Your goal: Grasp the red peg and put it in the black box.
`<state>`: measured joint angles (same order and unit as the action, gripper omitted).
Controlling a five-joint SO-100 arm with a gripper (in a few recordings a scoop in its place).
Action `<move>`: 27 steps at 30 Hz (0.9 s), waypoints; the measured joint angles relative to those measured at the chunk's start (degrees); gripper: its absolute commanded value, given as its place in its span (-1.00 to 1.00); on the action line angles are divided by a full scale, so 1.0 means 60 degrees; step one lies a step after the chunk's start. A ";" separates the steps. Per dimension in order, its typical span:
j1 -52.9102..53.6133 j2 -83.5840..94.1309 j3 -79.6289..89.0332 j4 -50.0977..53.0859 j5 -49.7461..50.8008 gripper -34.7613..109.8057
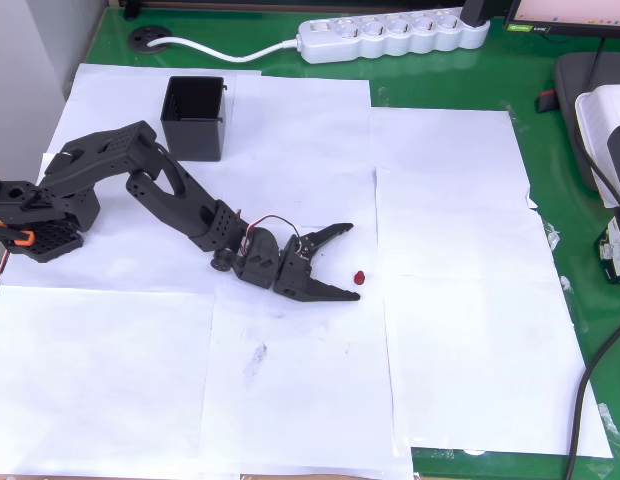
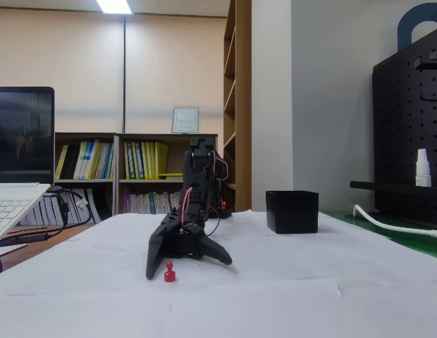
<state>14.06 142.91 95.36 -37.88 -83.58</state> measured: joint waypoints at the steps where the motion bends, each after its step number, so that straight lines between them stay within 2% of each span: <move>1: -0.0088 0.0059 0.0044 0.0000 0.0000 0.24; 8: -0.0264 0.0249 0.0322 0.0000 0.0000 0.19; 12: -0.0264 0.0308 0.0381 -0.0029 -0.0044 -0.02; 14: -0.0264 0.0308 0.0381 -0.0044 -0.0044 -0.23; 16: -0.0264 0.0308 0.0381 -0.0044 -0.0044 -0.33; 17: -0.0264 0.0322 0.0381 -0.0044 -0.0044 -0.48; 18: -0.0264 0.0366 0.0381 -0.0044 -0.0044 -0.52; 27: -0.0220 0.0439 0.0381 -0.0044 -0.0044 -0.52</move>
<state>12.74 145.55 97.65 -38.14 -83.85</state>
